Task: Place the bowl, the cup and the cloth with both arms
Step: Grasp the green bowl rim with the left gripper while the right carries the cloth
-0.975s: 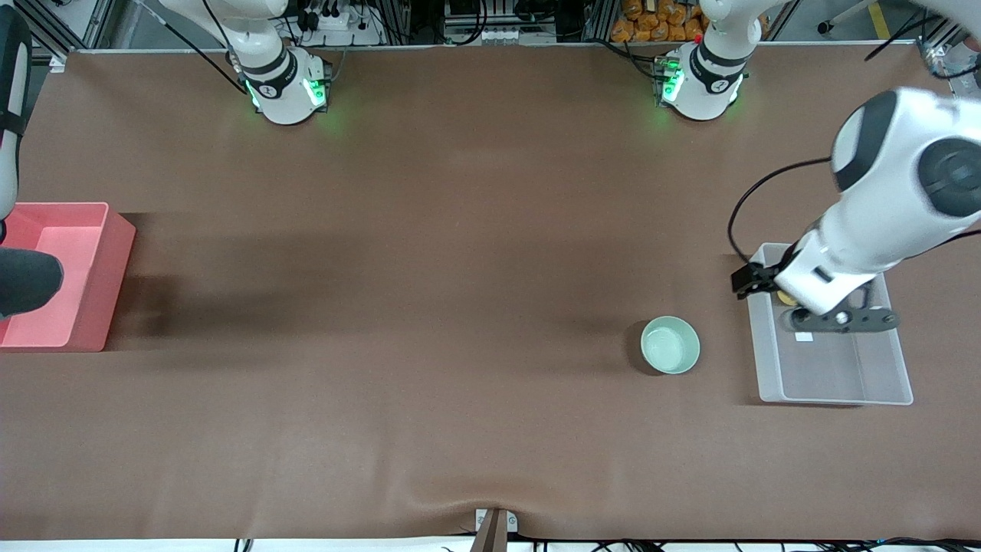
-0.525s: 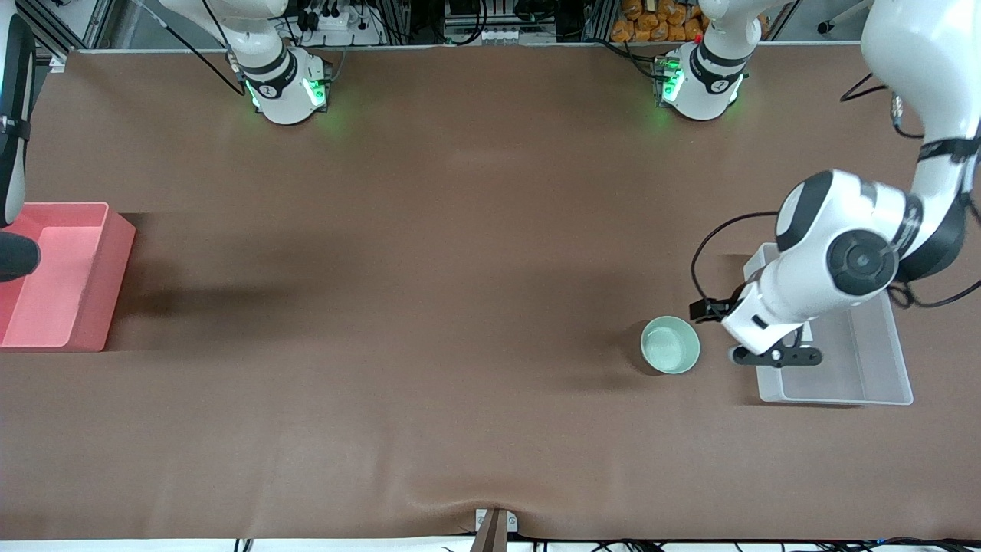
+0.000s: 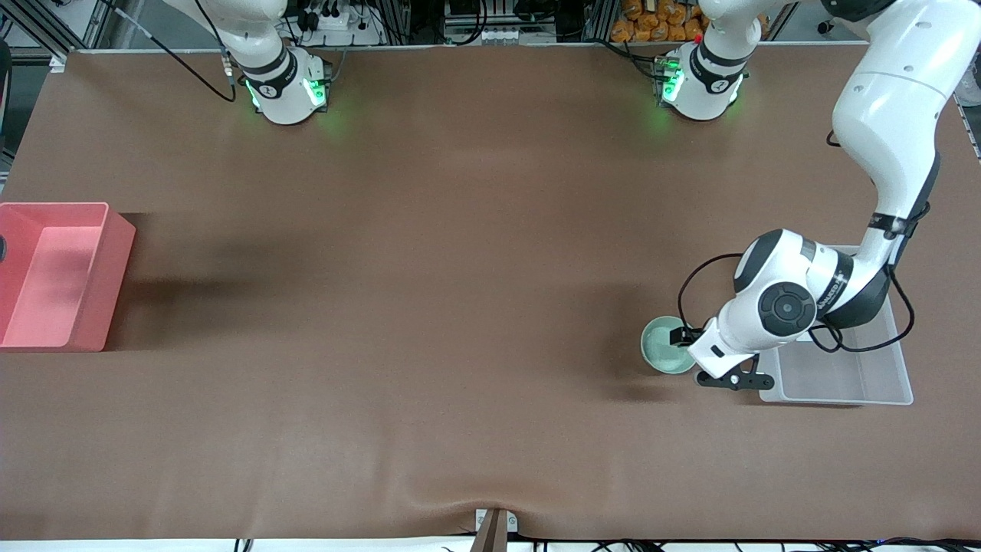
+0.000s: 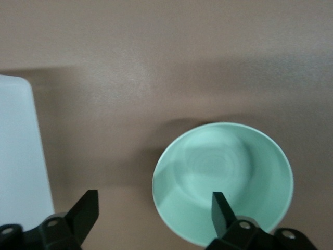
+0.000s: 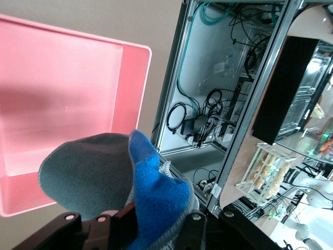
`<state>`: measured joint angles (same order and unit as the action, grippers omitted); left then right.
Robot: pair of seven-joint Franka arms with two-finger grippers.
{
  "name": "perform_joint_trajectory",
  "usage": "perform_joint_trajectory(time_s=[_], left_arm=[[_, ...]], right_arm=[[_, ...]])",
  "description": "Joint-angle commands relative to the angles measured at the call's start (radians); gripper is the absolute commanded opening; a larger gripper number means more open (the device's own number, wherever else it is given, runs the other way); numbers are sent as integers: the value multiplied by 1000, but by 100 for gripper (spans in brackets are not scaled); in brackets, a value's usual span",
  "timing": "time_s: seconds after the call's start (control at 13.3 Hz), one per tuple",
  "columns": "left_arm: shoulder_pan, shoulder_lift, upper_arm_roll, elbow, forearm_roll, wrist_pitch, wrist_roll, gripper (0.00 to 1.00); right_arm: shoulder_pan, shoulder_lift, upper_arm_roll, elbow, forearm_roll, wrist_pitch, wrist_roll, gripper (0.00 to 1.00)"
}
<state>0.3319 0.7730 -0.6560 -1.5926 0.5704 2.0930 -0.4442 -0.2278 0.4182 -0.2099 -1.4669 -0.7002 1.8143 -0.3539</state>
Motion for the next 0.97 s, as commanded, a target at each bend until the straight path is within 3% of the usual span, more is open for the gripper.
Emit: perform_joint_trajectory(time_s=[0.0,0.15,0.3,0.6,0.9], left_arm=[[-10,48,13,13,32,56,-51,75],[-14,61,13,14,32,64,-85,43],[-24,69,15,13,32,64,-106,1],[-34,59,15,20,32,62,-130,0],[-18,-35,-17,29,16,52,-128,0]], right_arm=[[-27,22,15,-24,39,23,26,0],[-41,50,15,-32,47,25,27,0],[-56,99,15,-32,106,42,27,0],[-99,178,17,-33,169,106,21,0],[-108,198,17,-33,185,120,15,0]])
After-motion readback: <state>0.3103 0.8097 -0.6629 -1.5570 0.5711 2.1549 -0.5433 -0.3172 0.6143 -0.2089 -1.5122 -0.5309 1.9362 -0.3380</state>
